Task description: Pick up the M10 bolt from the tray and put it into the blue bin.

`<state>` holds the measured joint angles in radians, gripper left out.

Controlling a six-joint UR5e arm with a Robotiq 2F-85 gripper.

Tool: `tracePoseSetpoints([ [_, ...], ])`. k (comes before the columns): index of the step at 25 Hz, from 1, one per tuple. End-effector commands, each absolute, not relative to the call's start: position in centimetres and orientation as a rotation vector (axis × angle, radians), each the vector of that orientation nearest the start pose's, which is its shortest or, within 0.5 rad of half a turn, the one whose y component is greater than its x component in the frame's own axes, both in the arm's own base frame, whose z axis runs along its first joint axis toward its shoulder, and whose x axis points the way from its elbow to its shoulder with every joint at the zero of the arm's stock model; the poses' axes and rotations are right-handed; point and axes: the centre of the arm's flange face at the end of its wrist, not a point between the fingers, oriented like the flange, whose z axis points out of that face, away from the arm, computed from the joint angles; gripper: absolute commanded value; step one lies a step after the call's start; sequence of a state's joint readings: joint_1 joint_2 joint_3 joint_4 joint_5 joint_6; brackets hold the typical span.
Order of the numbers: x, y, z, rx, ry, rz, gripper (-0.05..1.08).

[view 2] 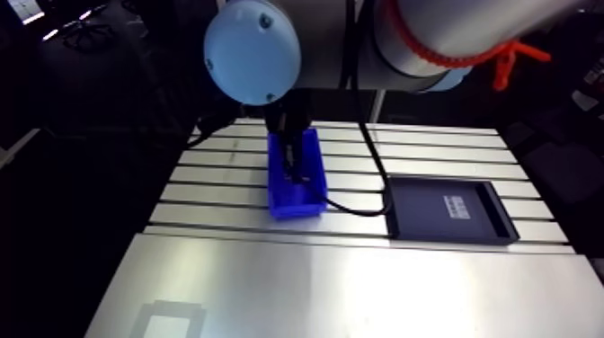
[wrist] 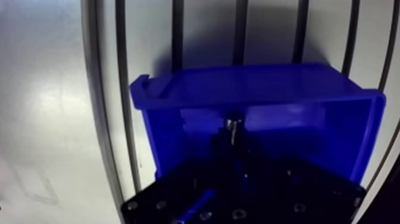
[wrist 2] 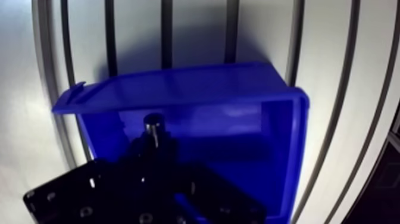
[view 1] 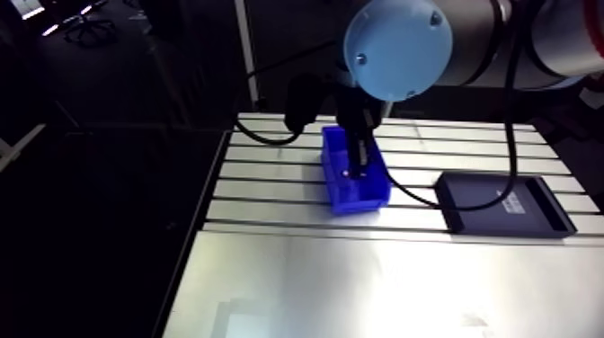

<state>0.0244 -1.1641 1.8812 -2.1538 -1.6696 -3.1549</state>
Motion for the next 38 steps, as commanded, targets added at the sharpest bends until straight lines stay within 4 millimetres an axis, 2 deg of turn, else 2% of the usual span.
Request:
tracePoseSetpoints([
  [1,-54.7,-13.7,17.9,-2.143,2.058,-0.043,1.00],
  [15,-54.7,-13.8,17.2,-2.127,2.060,-0.052,0.88],
  [17,-54.7,-13.8,17.2,-2.124,2.064,-0.050,0.75],
  [22,-55.0,-13.9,17.8,-2.102,2.098,-0.041,0.35],
  [24,-55.0,-13.8,18.3,-2.104,2.100,-0.041,0.25],
  [26,-55.1,-13.8,19.3,-2.107,2.103,-0.038,0.15],
  [27,-55.8,-13.9,23.0,-2.062,2.114,-0.075,0.01],
  [30,-56.2,-13.8,25.8,-2.052,2.108,-0.087,0.01],
  [33,-56.1,-13.8,29.5,-1.990,2.109,-0.123,0.01],
  [38,-56.2,-13.7,34.2,-1.911,2.124,-0.173,0.01],
])
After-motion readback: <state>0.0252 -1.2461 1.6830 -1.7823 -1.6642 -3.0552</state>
